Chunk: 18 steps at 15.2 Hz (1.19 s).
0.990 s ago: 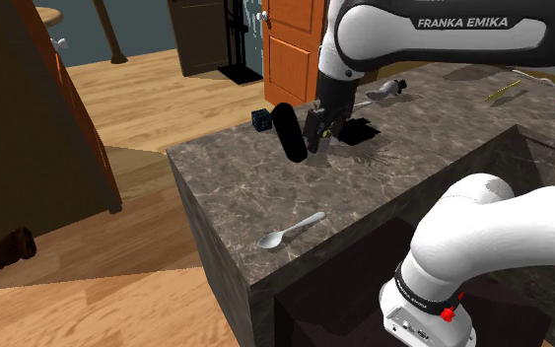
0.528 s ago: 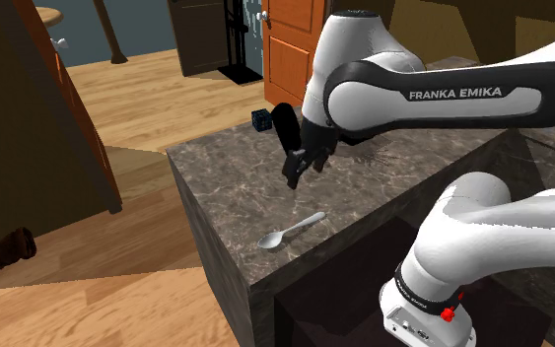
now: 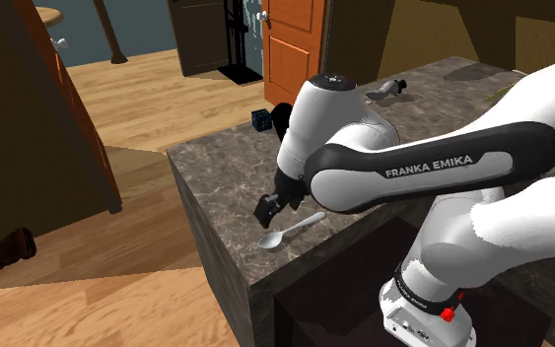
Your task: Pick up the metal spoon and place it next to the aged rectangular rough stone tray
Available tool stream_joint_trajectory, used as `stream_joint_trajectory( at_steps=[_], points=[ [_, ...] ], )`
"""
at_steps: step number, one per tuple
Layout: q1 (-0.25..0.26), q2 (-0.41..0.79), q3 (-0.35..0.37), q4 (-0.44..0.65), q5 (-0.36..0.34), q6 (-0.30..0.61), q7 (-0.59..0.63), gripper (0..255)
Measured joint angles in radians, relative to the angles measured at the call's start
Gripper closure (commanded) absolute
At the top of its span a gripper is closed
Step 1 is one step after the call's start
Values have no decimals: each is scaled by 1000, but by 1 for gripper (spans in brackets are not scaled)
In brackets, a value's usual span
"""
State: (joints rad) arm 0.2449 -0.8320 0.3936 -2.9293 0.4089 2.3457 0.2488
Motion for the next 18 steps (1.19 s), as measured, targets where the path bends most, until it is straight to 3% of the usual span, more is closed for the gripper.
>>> stream_joint_trajectory(
  at_steps=[3, 9, 16, 17, 18],
  points=[
    [23, 69, 67, -11, 44, 110, 53, 0],
    [17, 205, 111, -18, 71, 258, 55, 0],
    [16, 231, 117, -23, 77, 291, 52, 0],
    [16, 231, 117, -23, 77, 291, 52, 255],
    [16, 231, 117, -23, 77, 291, 52, 255]
  ],
)
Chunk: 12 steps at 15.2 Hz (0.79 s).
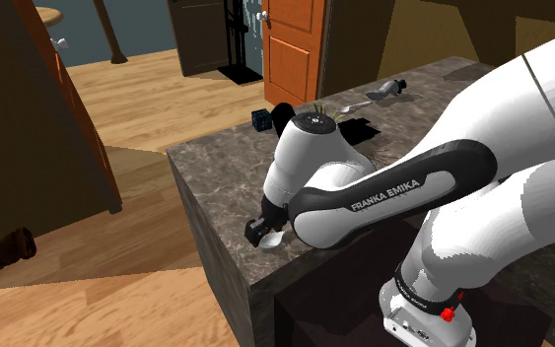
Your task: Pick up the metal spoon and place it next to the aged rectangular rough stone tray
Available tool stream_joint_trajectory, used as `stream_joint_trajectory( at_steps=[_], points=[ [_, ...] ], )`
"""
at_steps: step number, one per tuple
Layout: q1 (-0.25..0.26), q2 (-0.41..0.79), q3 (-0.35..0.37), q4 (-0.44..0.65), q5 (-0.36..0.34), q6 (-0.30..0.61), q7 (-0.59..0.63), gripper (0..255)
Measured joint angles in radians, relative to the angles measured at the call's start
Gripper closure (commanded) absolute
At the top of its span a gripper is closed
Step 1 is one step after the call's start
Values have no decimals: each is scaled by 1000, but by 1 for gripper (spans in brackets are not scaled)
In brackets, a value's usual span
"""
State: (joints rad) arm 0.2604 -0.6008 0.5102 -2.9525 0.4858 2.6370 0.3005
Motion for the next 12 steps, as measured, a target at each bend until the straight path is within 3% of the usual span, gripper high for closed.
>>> stream_joint_trajectory(
  at_steps=[9, 12],
  points=[
    [0, 0, 0, 0, 0, 0, 0, 255],
    [-2, -32, -7, 13, -10, -44, 5, 255]
  ],
)
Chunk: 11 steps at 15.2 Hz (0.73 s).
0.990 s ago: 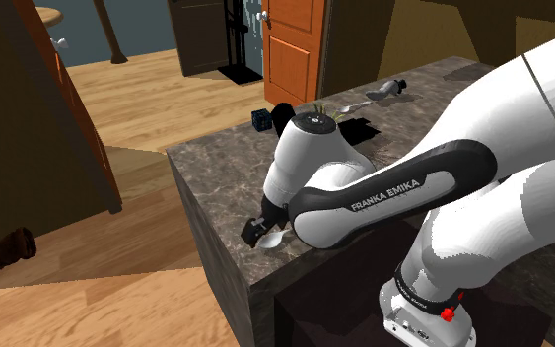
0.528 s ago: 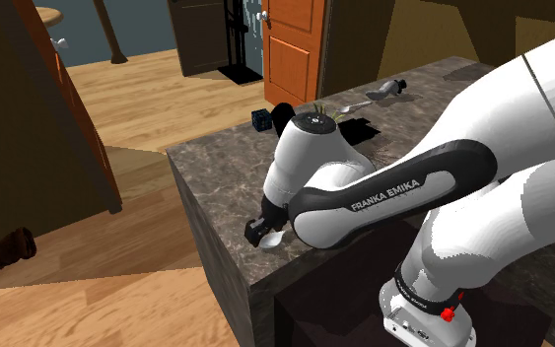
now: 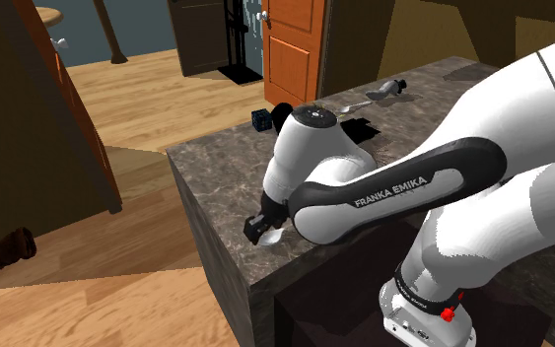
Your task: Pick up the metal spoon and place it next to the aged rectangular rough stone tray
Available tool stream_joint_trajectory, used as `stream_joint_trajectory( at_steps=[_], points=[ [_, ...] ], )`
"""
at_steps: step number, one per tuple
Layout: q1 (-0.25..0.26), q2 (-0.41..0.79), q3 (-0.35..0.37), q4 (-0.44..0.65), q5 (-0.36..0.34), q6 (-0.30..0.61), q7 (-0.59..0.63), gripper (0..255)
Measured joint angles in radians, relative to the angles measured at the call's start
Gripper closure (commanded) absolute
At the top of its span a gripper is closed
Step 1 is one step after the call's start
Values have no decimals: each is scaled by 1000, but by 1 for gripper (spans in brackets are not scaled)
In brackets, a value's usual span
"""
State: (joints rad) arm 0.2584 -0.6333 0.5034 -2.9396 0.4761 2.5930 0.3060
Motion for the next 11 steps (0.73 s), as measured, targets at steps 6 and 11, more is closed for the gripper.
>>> stream_joint_trajectory(
  at_steps=[6, 11],
  points=[
    [-9, -83, -27, 40, -29, -121, 8, 255],
    [-16, -139, -51, 78, -54, -215, 12, 255]
  ],
)
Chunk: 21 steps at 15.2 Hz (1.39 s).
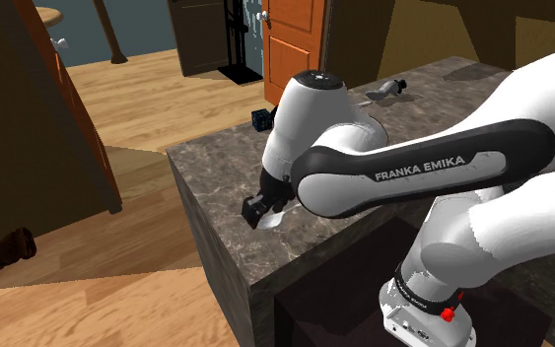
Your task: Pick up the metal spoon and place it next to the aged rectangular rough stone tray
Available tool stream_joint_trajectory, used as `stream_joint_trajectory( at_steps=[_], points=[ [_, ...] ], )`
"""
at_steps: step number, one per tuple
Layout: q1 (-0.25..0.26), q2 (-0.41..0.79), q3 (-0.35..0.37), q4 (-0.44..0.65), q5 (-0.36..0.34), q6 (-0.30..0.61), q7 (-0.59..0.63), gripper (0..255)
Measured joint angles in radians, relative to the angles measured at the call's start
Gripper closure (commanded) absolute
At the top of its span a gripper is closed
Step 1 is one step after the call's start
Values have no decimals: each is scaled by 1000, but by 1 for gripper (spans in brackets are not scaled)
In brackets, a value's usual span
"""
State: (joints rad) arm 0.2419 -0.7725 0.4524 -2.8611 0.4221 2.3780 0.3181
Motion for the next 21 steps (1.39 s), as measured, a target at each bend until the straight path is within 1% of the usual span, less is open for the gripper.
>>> stream_joint_trajectory(
  at_steps=[7, 10, 12, 15, 17, 21],
  points=[
    [-15, -54, -33, 67, -35, -120, 5, 255],
    [-21, -68, -50, 80, -46, -149, -3, 255],
    [-36, -100, -99, 60, -66, -169, -48, 255],
    [-70, -118, -168, 36, -98, -174, -122, 255],
    [-104, -135, -232, 20, -130, -185, -188, 255],
    [-170, -122, -337, 25, -190, -191, -301, 255]
  ],
)
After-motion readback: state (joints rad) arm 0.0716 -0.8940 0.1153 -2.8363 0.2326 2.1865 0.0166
